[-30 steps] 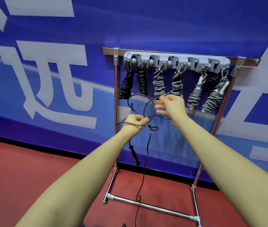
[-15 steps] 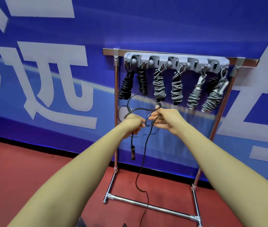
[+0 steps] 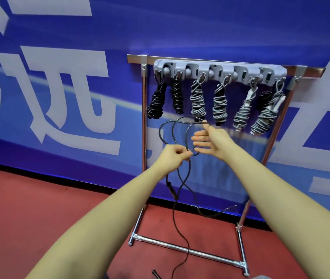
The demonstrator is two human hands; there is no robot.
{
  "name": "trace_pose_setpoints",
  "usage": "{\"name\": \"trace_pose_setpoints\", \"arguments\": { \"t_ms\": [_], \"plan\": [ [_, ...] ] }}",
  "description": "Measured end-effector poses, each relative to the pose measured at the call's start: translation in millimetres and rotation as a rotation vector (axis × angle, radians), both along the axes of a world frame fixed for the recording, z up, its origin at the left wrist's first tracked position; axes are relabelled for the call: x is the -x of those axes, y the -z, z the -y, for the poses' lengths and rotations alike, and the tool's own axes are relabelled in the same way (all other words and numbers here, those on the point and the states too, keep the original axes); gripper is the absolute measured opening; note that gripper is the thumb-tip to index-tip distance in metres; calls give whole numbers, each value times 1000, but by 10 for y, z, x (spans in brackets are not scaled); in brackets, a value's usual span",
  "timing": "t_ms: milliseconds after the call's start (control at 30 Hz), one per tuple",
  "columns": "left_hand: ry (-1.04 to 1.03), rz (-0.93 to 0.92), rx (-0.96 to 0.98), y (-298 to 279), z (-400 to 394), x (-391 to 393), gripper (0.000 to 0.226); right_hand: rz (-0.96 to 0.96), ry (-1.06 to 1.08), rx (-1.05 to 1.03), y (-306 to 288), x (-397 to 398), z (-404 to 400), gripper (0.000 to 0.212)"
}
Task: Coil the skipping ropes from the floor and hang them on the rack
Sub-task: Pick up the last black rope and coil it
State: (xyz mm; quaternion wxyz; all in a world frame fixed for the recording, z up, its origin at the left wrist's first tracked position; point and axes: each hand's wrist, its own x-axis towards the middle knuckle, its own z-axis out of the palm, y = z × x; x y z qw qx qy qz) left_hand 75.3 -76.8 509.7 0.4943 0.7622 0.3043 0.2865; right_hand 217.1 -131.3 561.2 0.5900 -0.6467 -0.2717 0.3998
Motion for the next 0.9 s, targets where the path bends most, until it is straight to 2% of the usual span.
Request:
{"name": "trace_pose_setpoints", "arguments": {
  "t_ms": [67, 133, 200, 300, 400, 467, 567, 733, 900],
  "plan": [
    [-73, 50, 86, -127, -61, -26, 21, 162, -104, 86, 106, 14, 43, 37],
    [-144, 52, 170, -227, -131, -58, 15, 234, -192, 132, 228, 56, 74, 23],
    [-213, 91, 239, -299, -193, -85, 17, 232, -305, 167, 343, 127, 118, 16],
    [-274, 141, 301, -373, -268, -87, 25, 175, -470, 142, 440, 236, 170, 17],
    [-312, 53, 315, -396, -311, -21, 23, 155, -535, 65, 419, 317, 169, 15],
    [-295, -12, 290, -359, -325, 32, 21, 157, -493, 11, 361, 346, 136, 14],
    [-170, -157, 169, -243, -283, 114, 24, 46, -324, -99, 253, 357, 67, 12],
    [-27, -78, 237, -43, -158, 219, 20, -46, -54, -201, 94, 296, -38, 15],
    [36, -82, -2, 15, -100, 214, 10, -211, 125, -259, 10, 170, -76, 11]
  ]
}}
